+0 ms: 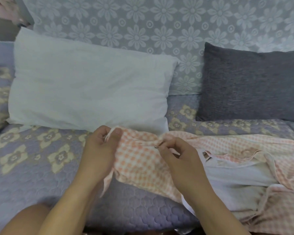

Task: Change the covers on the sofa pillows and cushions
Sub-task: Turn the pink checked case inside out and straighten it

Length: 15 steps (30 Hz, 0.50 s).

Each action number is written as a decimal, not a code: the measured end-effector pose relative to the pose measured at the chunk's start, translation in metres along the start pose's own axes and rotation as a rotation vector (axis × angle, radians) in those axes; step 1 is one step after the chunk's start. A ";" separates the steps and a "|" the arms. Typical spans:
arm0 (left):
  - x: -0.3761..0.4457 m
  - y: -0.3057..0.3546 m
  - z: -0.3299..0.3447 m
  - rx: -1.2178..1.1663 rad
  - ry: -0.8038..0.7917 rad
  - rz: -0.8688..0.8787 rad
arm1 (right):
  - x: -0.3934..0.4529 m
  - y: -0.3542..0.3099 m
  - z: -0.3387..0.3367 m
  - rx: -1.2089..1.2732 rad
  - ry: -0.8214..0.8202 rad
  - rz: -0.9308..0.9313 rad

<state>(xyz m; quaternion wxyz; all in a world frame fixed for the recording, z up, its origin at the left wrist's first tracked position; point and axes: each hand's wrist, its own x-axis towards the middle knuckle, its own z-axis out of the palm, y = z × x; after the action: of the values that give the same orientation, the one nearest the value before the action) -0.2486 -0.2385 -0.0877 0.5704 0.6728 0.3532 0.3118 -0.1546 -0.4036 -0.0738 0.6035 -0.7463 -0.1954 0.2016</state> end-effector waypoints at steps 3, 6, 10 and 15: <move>0.001 -0.019 -0.009 0.065 -0.047 -0.065 | 0.001 0.026 0.003 0.064 -0.177 0.136; 0.006 -0.054 -0.022 0.320 -0.081 -0.158 | 0.010 0.064 0.013 -0.123 -0.328 0.202; 0.000 -0.099 -0.034 0.969 -0.123 -0.018 | 0.024 0.105 0.027 -0.827 -0.353 -0.086; -0.005 -0.119 -0.008 0.829 -0.481 0.425 | 0.051 0.125 0.038 -1.110 -0.340 -0.553</move>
<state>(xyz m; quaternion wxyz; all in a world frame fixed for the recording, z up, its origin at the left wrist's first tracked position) -0.2720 -0.2269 -0.2040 0.2454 0.9515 0.1618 0.0913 -0.1262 -0.3698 -0.2070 0.1179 -0.8272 -0.5488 0.0228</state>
